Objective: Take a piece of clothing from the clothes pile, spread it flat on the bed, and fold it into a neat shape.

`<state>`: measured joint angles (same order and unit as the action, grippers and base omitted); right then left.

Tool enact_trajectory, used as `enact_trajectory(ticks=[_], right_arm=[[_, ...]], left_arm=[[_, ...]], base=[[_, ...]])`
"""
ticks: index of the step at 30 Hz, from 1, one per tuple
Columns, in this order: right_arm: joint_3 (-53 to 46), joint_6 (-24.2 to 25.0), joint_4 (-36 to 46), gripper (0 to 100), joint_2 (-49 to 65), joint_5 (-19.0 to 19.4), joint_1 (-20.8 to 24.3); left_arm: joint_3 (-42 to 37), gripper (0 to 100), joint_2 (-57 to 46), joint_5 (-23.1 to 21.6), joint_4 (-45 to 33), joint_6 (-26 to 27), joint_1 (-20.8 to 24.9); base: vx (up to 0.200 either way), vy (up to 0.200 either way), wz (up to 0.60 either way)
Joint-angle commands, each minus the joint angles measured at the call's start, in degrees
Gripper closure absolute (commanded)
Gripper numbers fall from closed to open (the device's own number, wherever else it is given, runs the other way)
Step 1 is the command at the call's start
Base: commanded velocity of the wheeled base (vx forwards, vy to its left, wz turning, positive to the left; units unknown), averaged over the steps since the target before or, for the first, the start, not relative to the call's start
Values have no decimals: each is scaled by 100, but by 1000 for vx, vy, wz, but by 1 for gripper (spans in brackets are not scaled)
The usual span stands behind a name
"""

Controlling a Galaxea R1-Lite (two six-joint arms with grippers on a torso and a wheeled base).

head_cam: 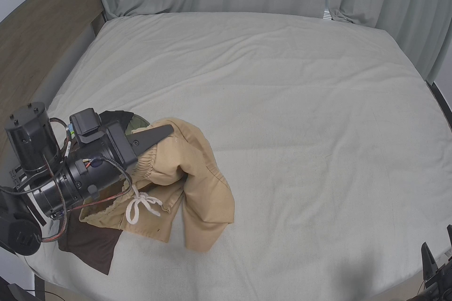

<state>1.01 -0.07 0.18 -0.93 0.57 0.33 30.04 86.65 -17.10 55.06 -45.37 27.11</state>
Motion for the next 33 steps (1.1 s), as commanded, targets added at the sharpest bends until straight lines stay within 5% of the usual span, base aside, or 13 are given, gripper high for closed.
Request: enact_trajectory(ticks=[1, 33], right_arm=[[-101, -1, -1, 0, 93, 4, 2], [-101, -1, -1, 0, 93, 4, 11]], left_arm=[[213, 100, 133, 251, 13, -103, 462], [1461, 100, 1847, 787, 883, -472, 1868]], base=[[0, 0, 0], [0, 0, 0]])
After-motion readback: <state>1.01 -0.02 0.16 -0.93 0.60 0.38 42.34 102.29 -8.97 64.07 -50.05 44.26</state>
